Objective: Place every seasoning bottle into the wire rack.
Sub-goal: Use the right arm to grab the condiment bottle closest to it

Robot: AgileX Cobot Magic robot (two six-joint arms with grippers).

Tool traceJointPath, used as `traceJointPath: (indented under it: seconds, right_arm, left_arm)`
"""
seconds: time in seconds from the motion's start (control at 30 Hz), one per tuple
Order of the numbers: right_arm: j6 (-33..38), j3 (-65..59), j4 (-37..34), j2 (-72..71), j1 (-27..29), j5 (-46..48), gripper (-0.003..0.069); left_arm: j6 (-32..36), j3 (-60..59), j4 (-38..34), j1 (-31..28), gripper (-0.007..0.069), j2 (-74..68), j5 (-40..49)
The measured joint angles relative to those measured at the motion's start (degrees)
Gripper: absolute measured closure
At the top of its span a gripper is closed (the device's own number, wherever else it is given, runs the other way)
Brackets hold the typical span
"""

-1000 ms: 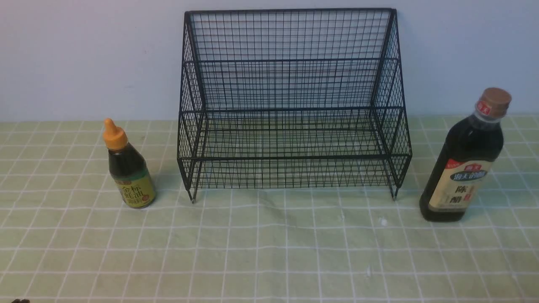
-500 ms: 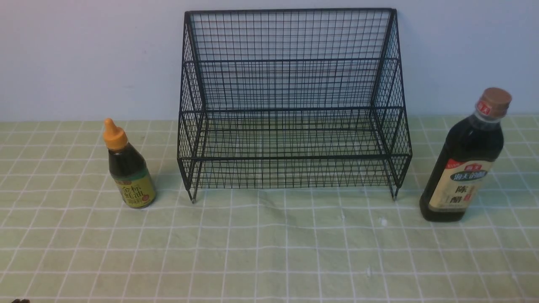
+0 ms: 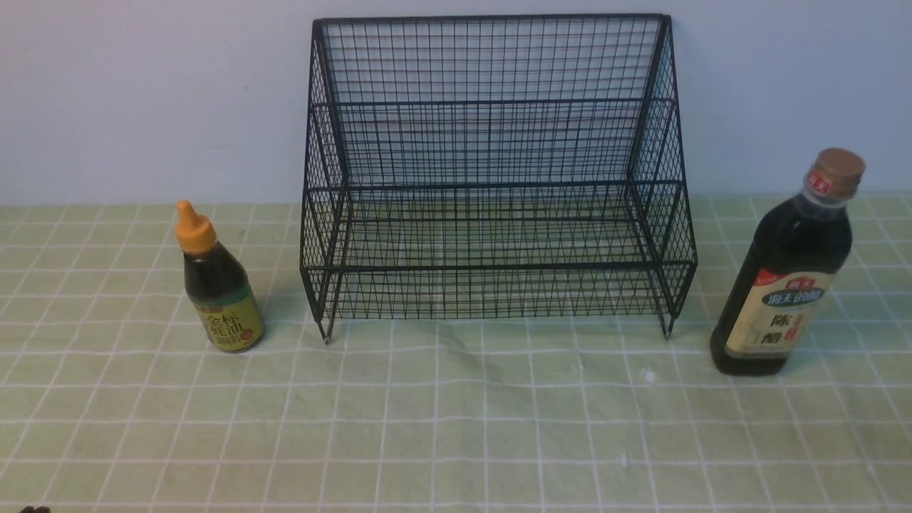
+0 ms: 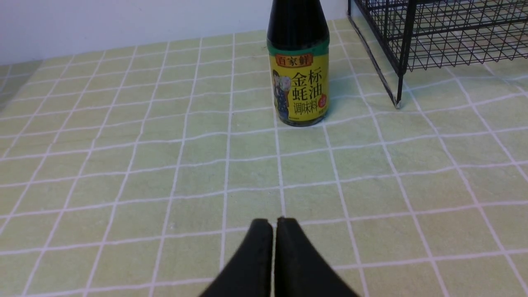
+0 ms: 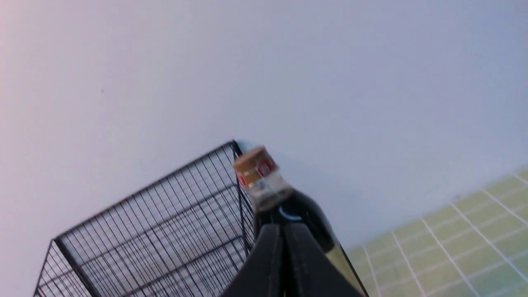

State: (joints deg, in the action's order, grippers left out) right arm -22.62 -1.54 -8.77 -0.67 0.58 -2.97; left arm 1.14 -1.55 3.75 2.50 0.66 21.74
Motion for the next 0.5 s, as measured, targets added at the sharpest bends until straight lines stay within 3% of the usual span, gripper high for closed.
traceJointPath:
  seconds: [0.5]
  right_arm:
    - [0.28, 0.0, -0.91, 0.0, 0.0, -10.27, 0.0673]
  left_arm:
    - [0.0, 0.0, 0.0, 0.0, 0.0631, 0.0, 0.0]
